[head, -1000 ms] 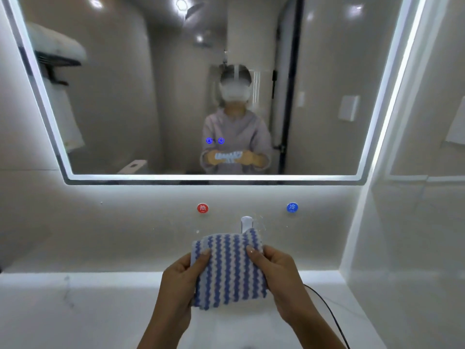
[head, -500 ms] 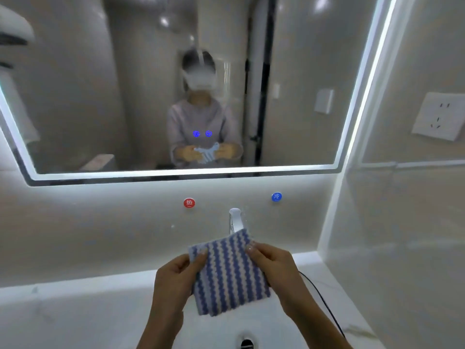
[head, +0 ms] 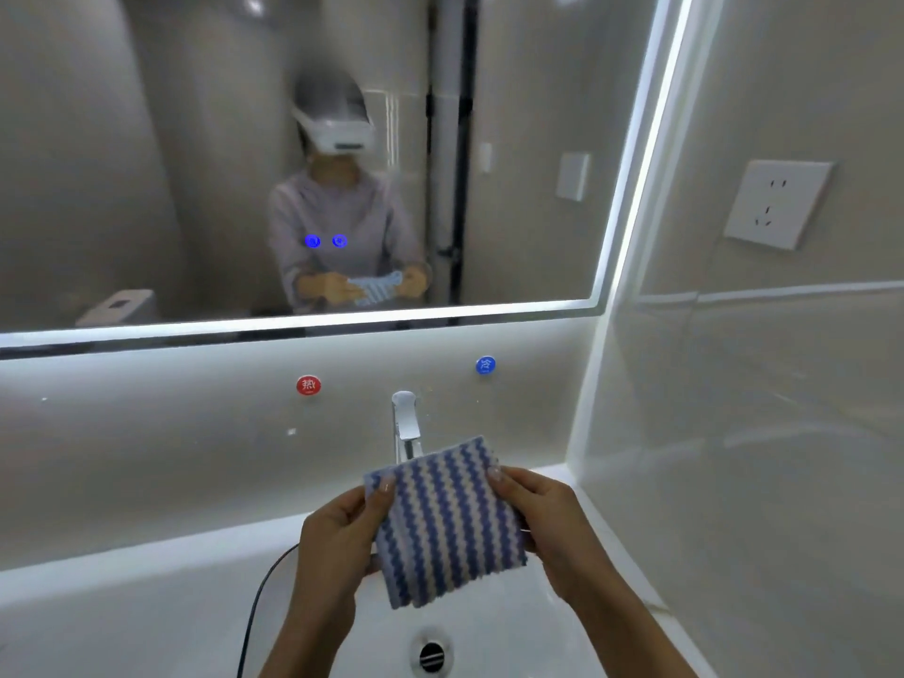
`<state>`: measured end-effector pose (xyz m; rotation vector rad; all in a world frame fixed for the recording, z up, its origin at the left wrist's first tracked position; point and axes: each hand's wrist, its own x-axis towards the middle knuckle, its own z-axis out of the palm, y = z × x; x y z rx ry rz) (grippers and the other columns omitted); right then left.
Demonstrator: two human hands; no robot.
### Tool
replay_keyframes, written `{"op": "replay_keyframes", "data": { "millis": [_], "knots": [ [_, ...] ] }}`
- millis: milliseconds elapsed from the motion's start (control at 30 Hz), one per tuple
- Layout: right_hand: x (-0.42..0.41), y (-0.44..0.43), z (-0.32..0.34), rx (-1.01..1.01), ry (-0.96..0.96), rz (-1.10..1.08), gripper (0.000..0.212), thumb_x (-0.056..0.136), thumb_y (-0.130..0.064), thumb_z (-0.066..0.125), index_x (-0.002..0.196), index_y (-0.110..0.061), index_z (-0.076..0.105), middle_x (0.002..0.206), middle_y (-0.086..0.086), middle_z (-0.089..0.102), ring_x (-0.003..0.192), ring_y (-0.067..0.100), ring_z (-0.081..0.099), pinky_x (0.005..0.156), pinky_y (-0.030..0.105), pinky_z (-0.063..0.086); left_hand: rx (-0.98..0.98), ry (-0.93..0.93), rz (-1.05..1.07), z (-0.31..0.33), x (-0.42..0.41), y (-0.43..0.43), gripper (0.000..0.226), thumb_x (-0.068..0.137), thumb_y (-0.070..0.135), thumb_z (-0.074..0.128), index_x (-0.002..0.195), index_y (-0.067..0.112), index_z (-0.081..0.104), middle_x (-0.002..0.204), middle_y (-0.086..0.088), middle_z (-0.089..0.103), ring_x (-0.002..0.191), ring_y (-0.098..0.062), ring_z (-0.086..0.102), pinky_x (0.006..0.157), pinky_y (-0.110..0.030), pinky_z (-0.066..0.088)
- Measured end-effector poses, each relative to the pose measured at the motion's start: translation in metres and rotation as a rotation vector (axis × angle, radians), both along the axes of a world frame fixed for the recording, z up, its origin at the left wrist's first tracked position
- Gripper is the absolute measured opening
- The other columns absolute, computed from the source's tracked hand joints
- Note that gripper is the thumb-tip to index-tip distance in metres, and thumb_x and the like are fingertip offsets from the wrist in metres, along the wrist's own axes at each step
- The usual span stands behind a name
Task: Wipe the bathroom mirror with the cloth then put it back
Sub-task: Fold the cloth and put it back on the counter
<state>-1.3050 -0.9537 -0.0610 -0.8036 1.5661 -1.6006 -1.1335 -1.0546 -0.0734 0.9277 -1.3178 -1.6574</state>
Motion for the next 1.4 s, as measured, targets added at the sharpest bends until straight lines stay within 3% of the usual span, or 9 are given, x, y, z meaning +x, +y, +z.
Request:
{"op": "replay_keyframes", "data": {
  "millis": [167,267,467,667,967,1167,1400],
  "knots": [
    [-0.053,0.010,-0.008,0.037,-0.017,0.005,0.020,0.089,-0.027,0.061,0.104,-0.017,0.068,0.096,0.001,0.075,0.085,0.019,0.072,0.068,0.028,0.058,0.003,-0.026,-0.057,-0.003,-0.050,0.008,0.012,0.081,0.026,0.066,0.089,0.018,0.069,0.078,0.001,0.076,0.067,-0.016,0.072,0.047,-0.022,0.052],
    [-0.092,0.017,-0.012,0.045,0.049,-0.014,0.012,0.087,-0.024,0.065,0.098,-0.020,0.068,0.094,-0.002,0.075,0.083,0.015,0.072,0.067,0.026,0.058,0.014,-0.033,-0.068,-0.009,-0.093,0.015,0.013,0.078,0.019,0.070,0.090,0.014,0.069,0.080,-0.002,0.076,0.069,-0.019,0.073,0.048,-0.024,0.054],
    [-0.175,0.021,-0.027,0.043,0.127,-0.042,0.008,0.085,-0.024,0.068,0.093,-0.021,0.071,0.088,-0.005,0.076,0.081,0.013,0.072,0.064,0.021,0.055,0.045,-0.052,-0.015,-0.025,-0.179,0.022,0.009,0.076,0.023,0.072,0.083,0.017,0.071,0.077,-0.001,0.076,0.068,-0.017,0.072,0.053,-0.028,0.054],
    [-0.232,0.003,-0.057,0.104,0.118,-0.063,0.011,0.087,-0.027,0.066,0.095,-0.023,0.071,0.093,-0.005,0.075,0.085,0.012,0.070,0.077,0.028,0.057,0.082,-0.080,0.041,-0.044,-0.236,0.015,0.004,0.077,0.025,0.071,0.079,0.021,0.070,0.072,0.002,0.075,0.066,-0.015,0.072,0.053,-0.024,0.053],
    [-0.274,-0.027,-0.108,0.202,0.058,-0.173,0.011,0.089,-0.020,0.064,0.098,-0.023,0.070,0.093,-0.007,0.073,0.086,0.012,0.070,0.071,0.026,0.057,0.145,-0.188,-0.004,-0.087,-0.288,-0.020,0.009,0.080,0.022,0.070,0.087,0.016,0.070,0.084,-0.007,0.075,0.080,-0.024,0.071,0.066,-0.034,0.057],
    [-0.299,-0.059,-0.143,0.279,0.047,-0.225,0.011,0.090,-0.017,0.062,0.093,-0.021,0.071,0.087,-0.007,0.073,0.080,0.012,0.071,0.067,0.027,0.057,0.148,-0.305,-0.042,-0.123,-0.316,-0.061,0.006,0.081,0.021,0.071,0.083,0.015,0.072,0.079,-0.003,0.075,0.076,-0.019,0.072,0.061,-0.028,0.055],
    [-0.323,-0.085,-0.206,0.418,0.151,-0.256,0.022,0.089,-0.019,0.061,0.069,-0.025,0.069,0.072,-0.012,0.072,0.070,0.009,0.069,0.065,0.031,0.055,0.027,-0.614,-0.141,-0.174,-0.353,-0.092,0.009,0.082,0.021,0.070,0.075,0.014,0.066,0.083,-0.008,0.072,0.077,-0.023,0.069,0.076,-0.044,0.058]
  ]
}}
